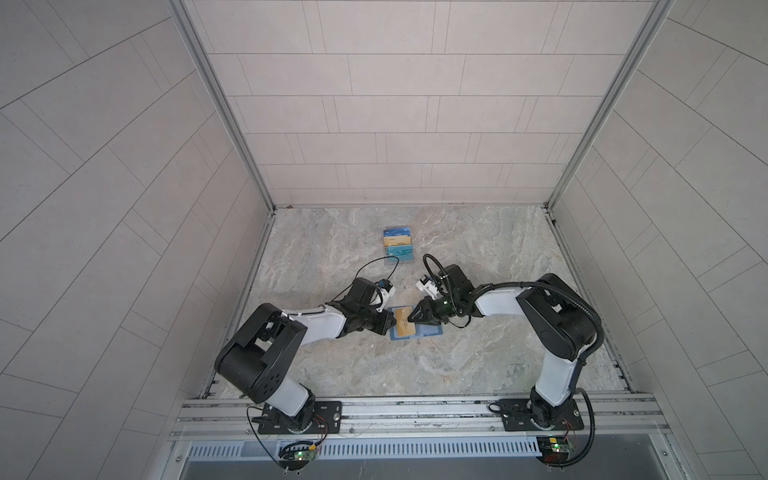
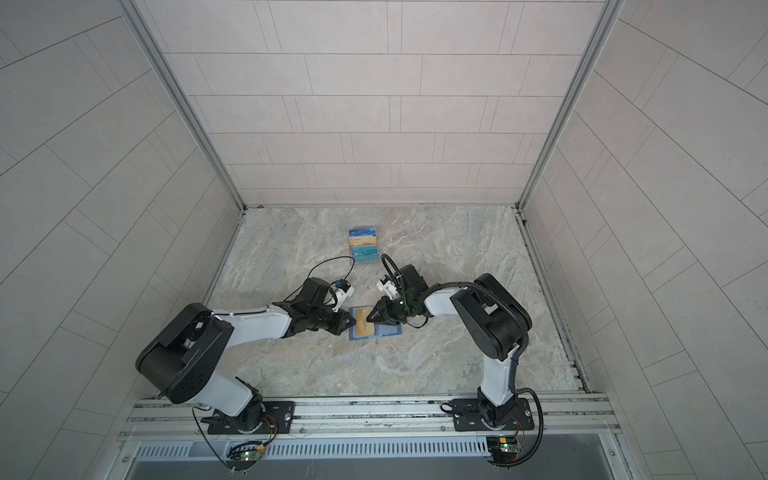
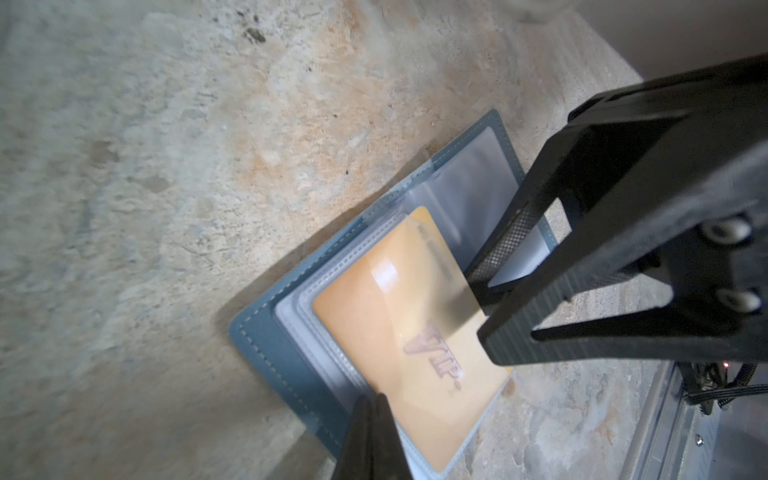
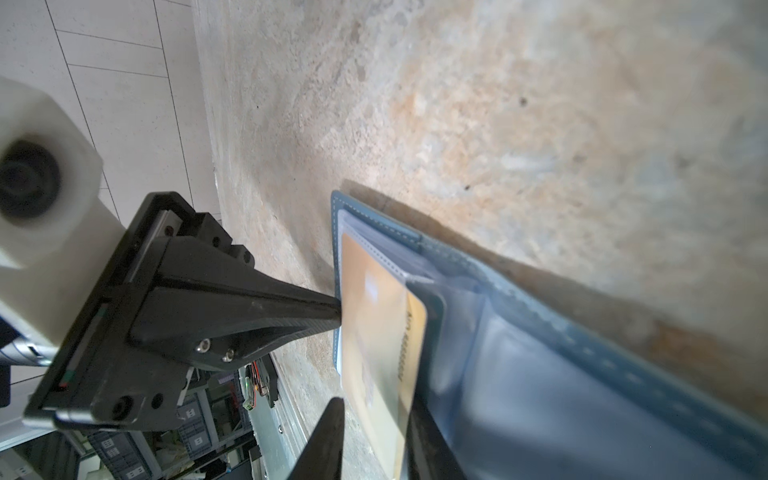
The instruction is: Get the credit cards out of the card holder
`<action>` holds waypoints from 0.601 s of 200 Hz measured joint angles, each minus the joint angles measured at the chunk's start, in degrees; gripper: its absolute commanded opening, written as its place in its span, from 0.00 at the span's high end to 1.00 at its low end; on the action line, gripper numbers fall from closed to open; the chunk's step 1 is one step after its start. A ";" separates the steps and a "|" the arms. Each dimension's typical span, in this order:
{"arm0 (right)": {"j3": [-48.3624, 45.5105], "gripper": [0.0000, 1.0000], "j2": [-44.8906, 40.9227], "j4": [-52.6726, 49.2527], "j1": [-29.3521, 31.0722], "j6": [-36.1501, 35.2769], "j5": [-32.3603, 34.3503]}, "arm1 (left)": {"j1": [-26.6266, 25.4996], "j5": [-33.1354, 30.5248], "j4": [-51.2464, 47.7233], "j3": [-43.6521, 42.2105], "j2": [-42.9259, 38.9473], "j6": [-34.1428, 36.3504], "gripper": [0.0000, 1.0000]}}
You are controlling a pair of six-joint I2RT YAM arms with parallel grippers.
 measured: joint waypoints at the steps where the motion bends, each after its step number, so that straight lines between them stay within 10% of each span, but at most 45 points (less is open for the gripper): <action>1: 0.00 0.71 0.02 0.00 0.00 0.00 -0.02 | 0.00 0.00 0.00 0.00 0.00 -0.02 1.00; 120: 0.98 0.71 0.85 1.03 0.02 -0.09 -1.77 | 0.00 -0.22 -0.92 0.46 0.00 0.00 1.00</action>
